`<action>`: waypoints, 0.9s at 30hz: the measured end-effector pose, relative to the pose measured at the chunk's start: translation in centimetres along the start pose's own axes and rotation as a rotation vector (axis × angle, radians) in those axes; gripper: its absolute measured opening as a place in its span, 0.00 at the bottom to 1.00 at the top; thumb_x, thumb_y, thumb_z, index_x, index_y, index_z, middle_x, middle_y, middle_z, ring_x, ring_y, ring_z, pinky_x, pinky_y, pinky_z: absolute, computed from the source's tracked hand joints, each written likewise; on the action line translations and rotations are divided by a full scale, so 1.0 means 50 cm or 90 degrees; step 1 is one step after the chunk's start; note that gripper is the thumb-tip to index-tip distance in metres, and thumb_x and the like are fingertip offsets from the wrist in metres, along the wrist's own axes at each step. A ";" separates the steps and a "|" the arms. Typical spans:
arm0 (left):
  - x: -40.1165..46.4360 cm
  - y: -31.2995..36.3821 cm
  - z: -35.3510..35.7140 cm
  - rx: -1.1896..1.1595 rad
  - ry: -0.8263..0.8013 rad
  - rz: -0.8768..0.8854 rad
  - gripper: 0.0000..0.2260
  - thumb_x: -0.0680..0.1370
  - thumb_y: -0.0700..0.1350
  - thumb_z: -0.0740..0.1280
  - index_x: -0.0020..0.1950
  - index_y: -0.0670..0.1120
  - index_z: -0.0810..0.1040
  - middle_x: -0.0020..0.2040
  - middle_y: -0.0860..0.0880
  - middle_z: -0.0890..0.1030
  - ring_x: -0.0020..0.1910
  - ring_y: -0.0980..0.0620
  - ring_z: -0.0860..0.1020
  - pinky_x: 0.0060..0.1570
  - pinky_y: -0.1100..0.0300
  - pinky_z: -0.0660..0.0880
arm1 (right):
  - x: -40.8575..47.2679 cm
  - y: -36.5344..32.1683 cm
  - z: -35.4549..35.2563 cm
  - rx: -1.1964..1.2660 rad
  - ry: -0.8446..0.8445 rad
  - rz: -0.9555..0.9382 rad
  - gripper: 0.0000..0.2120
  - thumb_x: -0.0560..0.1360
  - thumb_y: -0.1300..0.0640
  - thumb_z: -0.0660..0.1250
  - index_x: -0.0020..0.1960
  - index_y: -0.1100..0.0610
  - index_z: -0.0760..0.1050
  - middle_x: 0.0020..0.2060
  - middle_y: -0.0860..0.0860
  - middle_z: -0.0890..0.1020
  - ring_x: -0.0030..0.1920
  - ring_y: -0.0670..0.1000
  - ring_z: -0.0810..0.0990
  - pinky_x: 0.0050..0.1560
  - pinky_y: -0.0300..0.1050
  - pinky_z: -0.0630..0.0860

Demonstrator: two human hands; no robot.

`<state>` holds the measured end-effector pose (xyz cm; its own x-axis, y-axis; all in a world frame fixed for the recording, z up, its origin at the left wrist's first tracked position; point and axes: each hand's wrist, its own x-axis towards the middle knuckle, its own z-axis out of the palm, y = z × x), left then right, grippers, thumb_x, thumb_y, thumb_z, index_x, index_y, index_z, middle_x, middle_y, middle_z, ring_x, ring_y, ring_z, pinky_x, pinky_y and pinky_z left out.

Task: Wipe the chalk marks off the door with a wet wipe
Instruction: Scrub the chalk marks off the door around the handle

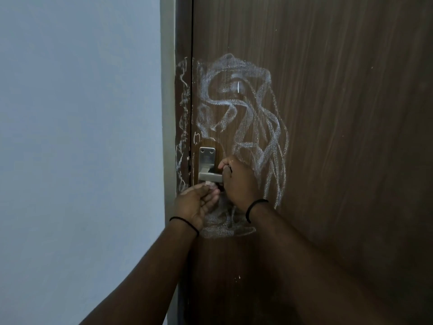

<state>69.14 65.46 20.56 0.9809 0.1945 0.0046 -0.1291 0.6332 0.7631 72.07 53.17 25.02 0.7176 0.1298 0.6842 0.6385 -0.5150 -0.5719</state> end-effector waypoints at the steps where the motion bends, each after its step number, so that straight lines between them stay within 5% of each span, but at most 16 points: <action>1: -0.002 -0.003 0.000 -0.014 -0.002 0.008 0.06 0.80 0.35 0.63 0.53 0.37 0.79 0.40 0.43 0.85 0.37 0.51 0.85 0.35 0.62 0.81 | 0.000 0.000 -0.001 -0.003 0.000 -0.003 0.09 0.79 0.60 0.57 0.48 0.52 0.75 0.44 0.48 0.79 0.40 0.42 0.75 0.34 0.34 0.65; 7: 0.007 0.028 0.004 -0.018 0.089 0.054 0.07 0.81 0.36 0.61 0.55 0.39 0.78 0.46 0.42 0.83 0.42 0.50 0.83 0.37 0.62 0.82 | -0.005 -0.001 -0.004 -0.004 -0.008 0.006 0.09 0.80 0.59 0.56 0.50 0.53 0.75 0.45 0.50 0.79 0.42 0.48 0.76 0.39 0.41 0.68; 14: -0.025 0.002 0.022 0.021 0.014 0.020 0.08 0.81 0.35 0.60 0.55 0.36 0.78 0.45 0.41 0.84 0.38 0.51 0.84 0.37 0.62 0.82 | -0.013 -0.003 -0.002 -0.005 0.015 0.010 0.09 0.80 0.59 0.56 0.49 0.52 0.74 0.45 0.49 0.79 0.41 0.46 0.76 0.37 0.41 0.68; 21: -0.028 0.000 0.012 0.096 0.033 0.045 0.09 0.80 0.38 0.64 0.58 0.35 0.79 0.47 0.40 0.85 0.37 0.51 0.83 0.39 0.60 0.81 | -0.083 0.032 -0.009 0.029 0.360 0.052 0.04 0.80 0.60 0.61 0.50 0.56 0.74 0.43 0.48 0.76 0.44 0.49 0.75 0.44 0.46 0.74; 25: -0.035 -0.009 0.011 0.158 0.035 0.050 0.09 0.79 0.40 0.67 0.56 0.38 0.81 0.48 0.41 0.85 0.40 0.50 0.83 0.40 0.59 0.81 | -0.138 0.033 0.023 0.214 0.194 0.153 0.12 0.78 0.52 0.67 0.61 0.53 0.74 0.44 0.47 0.83 0.44 0.45 0.82 0.43 0.42 0.79; 27: -0.041 -0.009 0.011 0.181 0.021 0.059 0.10 0.78 0.41 0.68 0.56 0.38 0.81 0.48 0.41 0.85 0.42 0.50 0.84 0.42 0.59 0.82 | -0.136 0.023 0.034 0.305 0.187 0.198 0.11 0.77 0.51 0.70 0.58 0.48 0.75 0.43 0.47 0.84 0.44 0.43 0.83 0.43 0.39 0.80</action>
<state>67.27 64.36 20.54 0.9608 0.2691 0.0659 -0.1682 0.3774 0.9107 68.39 53.14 18.96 0.8262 -0.2375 0.5109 0.5156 -0.0467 -0.8556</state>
